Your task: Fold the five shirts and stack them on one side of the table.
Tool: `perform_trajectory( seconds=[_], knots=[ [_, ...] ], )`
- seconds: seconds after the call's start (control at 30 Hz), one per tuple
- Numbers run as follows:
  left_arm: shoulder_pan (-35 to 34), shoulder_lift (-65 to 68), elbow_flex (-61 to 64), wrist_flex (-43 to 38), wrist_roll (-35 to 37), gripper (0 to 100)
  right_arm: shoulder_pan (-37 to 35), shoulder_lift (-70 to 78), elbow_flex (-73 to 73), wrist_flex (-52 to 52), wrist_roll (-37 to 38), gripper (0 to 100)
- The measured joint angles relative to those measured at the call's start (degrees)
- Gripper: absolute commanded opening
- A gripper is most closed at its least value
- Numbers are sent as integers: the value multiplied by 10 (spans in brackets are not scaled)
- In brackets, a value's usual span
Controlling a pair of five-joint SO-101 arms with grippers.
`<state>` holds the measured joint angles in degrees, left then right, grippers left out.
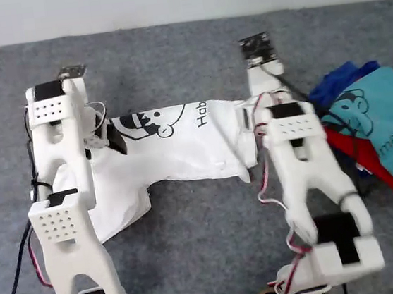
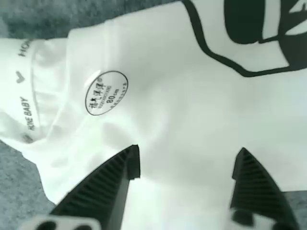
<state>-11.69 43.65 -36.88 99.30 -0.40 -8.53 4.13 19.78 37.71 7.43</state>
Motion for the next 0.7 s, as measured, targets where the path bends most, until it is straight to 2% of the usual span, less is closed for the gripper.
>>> perform_trajectory(
  seconds=[0.37,0.7],
  knots=[
    [2,0,9,-2,-3,306,-17,229,-201,44,-2,123],
    [2,0,9,-2,-4,306,-16,320,-310,87,-2,117]
  ],
)
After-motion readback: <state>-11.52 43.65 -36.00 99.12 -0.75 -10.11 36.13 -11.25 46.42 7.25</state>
